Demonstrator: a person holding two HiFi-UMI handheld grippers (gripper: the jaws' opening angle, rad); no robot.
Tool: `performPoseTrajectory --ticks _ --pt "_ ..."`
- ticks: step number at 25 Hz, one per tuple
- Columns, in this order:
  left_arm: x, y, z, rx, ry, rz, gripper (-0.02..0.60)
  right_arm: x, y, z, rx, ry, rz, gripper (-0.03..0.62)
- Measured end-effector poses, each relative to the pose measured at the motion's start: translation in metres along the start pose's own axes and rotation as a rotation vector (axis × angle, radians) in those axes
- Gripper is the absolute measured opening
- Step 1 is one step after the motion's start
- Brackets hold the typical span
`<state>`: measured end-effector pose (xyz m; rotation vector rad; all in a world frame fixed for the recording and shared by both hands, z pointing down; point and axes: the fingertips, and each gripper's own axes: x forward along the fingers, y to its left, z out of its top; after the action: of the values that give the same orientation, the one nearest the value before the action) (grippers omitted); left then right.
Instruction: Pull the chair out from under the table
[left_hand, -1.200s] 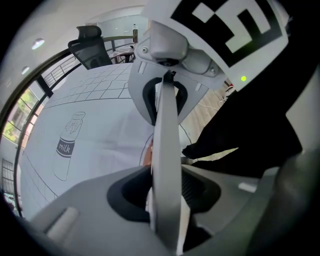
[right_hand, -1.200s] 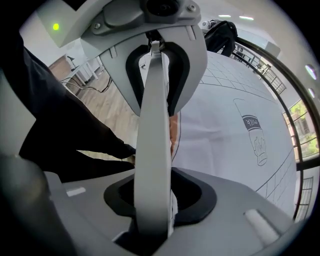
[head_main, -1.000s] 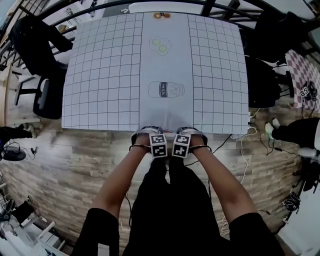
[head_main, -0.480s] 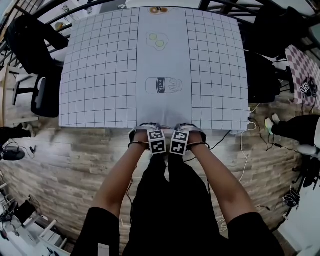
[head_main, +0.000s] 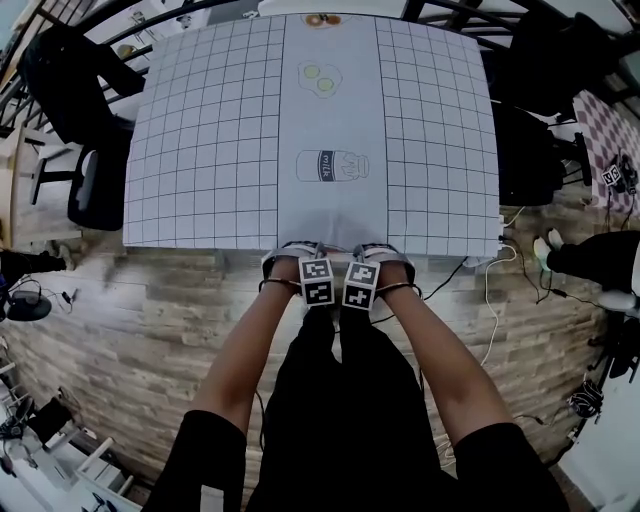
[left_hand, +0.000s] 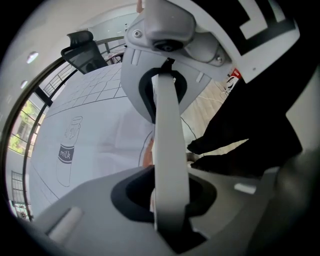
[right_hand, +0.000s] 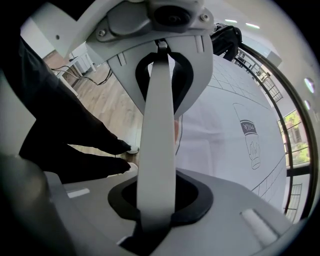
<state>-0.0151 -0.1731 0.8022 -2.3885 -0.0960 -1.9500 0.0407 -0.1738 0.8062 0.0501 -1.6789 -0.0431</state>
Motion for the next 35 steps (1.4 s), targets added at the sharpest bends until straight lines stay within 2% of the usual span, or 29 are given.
performPoseTrajectory --ticks 15,35 --pt "-0.002 -0.046 0.005 -0.137 -0.025 -0.039 0.08 -0.002 0.045 0.001 -0.033 -0.006 -0.022 0.069" --pt "-0.006 -0.097 0.009 -0.121 -0.026 -0.066 0.084 -0.009 0.097 0.002 -0.017 -0.003 0.032 0.077"
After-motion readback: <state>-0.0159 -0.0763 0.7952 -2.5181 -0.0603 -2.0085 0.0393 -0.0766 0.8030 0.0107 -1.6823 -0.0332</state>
